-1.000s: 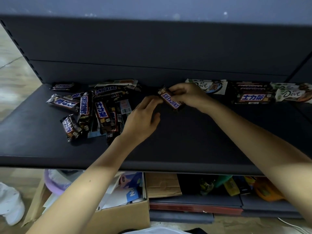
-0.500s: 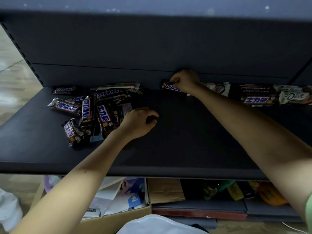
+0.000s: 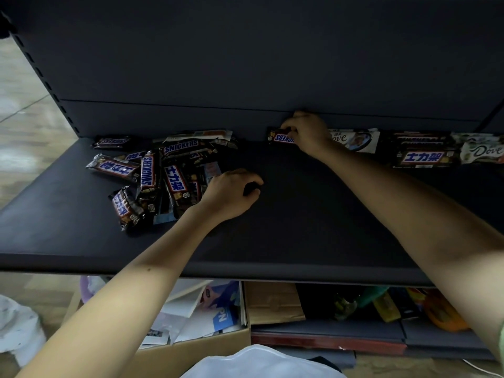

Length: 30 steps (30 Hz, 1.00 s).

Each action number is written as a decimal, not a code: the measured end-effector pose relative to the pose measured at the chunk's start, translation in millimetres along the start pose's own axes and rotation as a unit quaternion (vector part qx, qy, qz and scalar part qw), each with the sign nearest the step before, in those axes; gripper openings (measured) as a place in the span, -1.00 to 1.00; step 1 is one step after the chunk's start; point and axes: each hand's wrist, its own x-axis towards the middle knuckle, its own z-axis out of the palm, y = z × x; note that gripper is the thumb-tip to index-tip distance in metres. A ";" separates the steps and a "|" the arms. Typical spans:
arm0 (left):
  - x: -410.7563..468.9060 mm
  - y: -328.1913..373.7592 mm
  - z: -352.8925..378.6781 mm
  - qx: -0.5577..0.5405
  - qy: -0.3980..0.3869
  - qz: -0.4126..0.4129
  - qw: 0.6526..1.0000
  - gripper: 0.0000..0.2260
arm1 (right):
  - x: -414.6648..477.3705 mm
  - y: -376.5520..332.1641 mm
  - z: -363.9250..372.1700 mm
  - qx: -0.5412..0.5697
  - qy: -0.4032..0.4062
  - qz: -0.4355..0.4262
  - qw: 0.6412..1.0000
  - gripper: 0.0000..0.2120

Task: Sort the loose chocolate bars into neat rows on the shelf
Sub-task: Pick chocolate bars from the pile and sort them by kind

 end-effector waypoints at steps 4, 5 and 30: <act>-0.8 -0.1 0.2 -0.007 0.000 0.001 1.000 -0.73 | -1.3 -1.6 5.0 0.001 -0.018 0.000 1.000 -0.72; -0.8 -0.3 0.1 -0.007 -0.002 0.002 1.000 -0.73 | -1.5 -2.7 5.9 0.004 -0.021 0.002 1.000 -0.71; -3.9 -1.8 6.2 0.000 0.013 0.017 1.000 -0.73 | -3.3 -15.8 -2.9 0.019 -0.152 0.019 0.988 -0.64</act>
